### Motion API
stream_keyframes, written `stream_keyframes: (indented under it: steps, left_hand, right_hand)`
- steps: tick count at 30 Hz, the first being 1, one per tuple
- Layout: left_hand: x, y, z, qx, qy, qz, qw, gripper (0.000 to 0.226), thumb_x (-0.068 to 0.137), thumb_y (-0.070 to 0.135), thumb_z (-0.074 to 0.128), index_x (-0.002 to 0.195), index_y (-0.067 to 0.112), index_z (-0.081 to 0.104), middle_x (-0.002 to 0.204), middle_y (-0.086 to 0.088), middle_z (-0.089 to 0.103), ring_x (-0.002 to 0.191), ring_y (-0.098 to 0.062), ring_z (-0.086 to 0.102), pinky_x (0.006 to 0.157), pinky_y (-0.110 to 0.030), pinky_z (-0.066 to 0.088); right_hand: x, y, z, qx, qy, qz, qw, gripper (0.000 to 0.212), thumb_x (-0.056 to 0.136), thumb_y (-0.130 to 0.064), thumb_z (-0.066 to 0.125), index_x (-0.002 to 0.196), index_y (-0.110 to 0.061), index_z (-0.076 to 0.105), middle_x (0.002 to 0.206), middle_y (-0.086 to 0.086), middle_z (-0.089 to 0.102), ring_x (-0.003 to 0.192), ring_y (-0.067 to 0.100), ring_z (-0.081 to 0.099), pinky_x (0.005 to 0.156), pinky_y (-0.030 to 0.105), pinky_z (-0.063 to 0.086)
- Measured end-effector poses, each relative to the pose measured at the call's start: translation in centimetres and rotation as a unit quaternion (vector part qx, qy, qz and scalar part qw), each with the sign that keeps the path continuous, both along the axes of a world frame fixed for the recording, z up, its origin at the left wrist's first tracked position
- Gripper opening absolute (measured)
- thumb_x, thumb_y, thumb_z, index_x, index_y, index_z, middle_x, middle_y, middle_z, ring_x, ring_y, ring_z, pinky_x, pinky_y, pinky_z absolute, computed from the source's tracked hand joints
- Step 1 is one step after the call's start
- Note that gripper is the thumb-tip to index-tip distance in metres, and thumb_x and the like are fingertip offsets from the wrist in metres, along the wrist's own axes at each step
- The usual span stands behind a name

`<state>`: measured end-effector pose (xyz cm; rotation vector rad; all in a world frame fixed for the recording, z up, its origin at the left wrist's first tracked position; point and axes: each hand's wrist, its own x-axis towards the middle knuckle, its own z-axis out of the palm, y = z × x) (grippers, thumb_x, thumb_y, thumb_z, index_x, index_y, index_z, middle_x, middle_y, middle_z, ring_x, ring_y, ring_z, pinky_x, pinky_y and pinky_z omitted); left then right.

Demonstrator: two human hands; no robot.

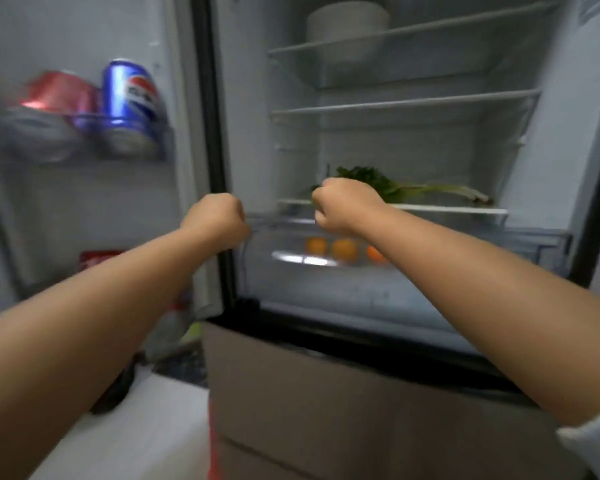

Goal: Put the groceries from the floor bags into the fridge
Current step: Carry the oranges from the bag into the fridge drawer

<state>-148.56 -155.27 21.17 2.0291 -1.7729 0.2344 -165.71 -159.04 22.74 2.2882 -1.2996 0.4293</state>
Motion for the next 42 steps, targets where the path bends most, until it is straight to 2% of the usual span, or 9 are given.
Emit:
stream_keyframes:
  steps: [5,10,13,16,23,28,34,39,42]
  left_hand:
    - [4.6,12.3,-4.6,0.029,0.031,0.111,0.993,0.025,0.087,0.018,0.055,0.106,0.006,0.065,0.114,-0.019,0.065,0.107,-0.035,0.060,0.082,-0.035,0.048]
    - [13.5,25.4,-8.6,0.078,0.022,0.216,0.973,0.033,0.090,0.013,0.050,0.123,0.013,0.056,0.126,-0.014,0.055,0.117,-0.032,0.053,0.091,-0.035,0.046]
    - [19.9,33.2,-10.7,0.111,0.013,0.298,0.948,0.037,0.091,0.013,0.048,0.128,0.014,0.052,0.130,-0.013,0.049,0.118,-0.032,0.051,0.089,-0.036,0.046]
    - [26.5,40.4,-12.6,0.138,0.015,0.371,0.918,0.039,0.091,0.012,0.046,0.129,0.013,0.052,0.131,-0.013,0.048,0.117,-0.031,0.052,0.086,-0.035,0.047]
    - [39.4,53.6,-18.2,0.202,0.045,0.451,0.868,0.034,0.088,0.004,0.046,0.120,0.007,0.058,0.123,-0.013,0.053,0.108,-0.030,0.056,0.073,-0.031,0.044]
    - [46.9,56.2,-24.0,0.260,0.078,0.441,0.855,0.032,0.089,0.009,0.047,0.120,0.011,0.058,0.123,-0.013,0.053,0.112,-0.031,0.055,0.082,-0.035,0.047]
    - [57.3,53.9,-31.4,0.335,0.121,0.418,0.836,0.036,0.092,0.021,0.048,0.127,0.014,0.054,0.134,-0.011,0.050,0.123,-0.029,0.049,0.095,-0.037,0.045]
    - [68.2,50.9,-35.8,0.359,0.195,0.429,0.806,0.036,0.093,0.017,0.044,0.127,0.013,0.054,0.133,-0.013,0.049,0.123,-0.030,0.049,0.096,-0.037,0.045]
    - [74.0,50.0,-38.1,0.353,0.231,0.432,0.797,0.035,0.095,0.020,0.041,0.126,0.012,0.055,0.130,-0.013,0.049,0.120,-0.030,0.049,0.095,-0.037,0.045]
  right_hand:
    - [8.0,9.6,-4.8,0.026,0.001,0.149,0.988,0.027,0.089,-0.015,0.045,0.110,-0.003,0.055,0.119,0.017,0.053,0.112,0.035,0.052,0.080,0.038,0.045]
    - [18.5,18.7,-8.7,0.065,-0.016,0.266,0.962,0.027,0.087,-0.015,0.046,0.110,-0.003,0.056,0.118,0.017,0.054,0.109,0.035,0.054,0.078,0.039,0.046]
    - [26.8,24.6,-10.9,0.084,0.029,0.313,0.946,0.030,0.088,-0.013,0.044,0.114,-0.004,0.055,0.121,0.016,0.052,0.109,0.036,0.053,0.079,0.038,0.045]
    - [35.9,31.1,-12.5,0.120,0.032,0.348,0.929,0.034,0.090,-0.012,0.042,0.121,-0.005,0.052,0.125,0.015,0.050,0.110,0.035,0.052,0.081,0.035,0.043]
    - [51.2,42.3,-17.9,0.223,0.037,0.402,0.887,0.035,0.091,-0.016,0.043,0.125,-0.008,0.050,0.129,0.013,0.049,0.114,0.033,0.050,0.088,0.038,0.043]
    - [59.3,44.2,-24.9,0.284,0.091,0.419,0.857,0.035,0.090,-0.014,0.044,0.124,-0.007,0.050,0.130,0.015,0.049,0.114,0.033,0.050,0.090,0.041,0.045]
    - [70.0,41.0,-35.1,0.358,0.158,0.387,0.835,0.035,0.089,-0.014,0.044,0.124,-0.009,0.051,0.128,0.013,0.050,0.114,0.031,0.051,0.092,0.041,0.047]
    - [81.6,35.9,-40.5,0.394,0.236,0.363,0.811,0.037,0.091,-0.012,0.041,0.127,-0.008,0.048,0.130,0.014,0.048,0.116,0.030,0.050,0.094,0.038,0.046]
    - [88.5,34.0,-42.5,0.408,0.245,0.349,0.807,0.037,0.090,-0.012,0.041,0.126,-0.007,0.049,0.129,0.015,0.049,0.116,0.031,0.050,0.093,0.038,0.045]
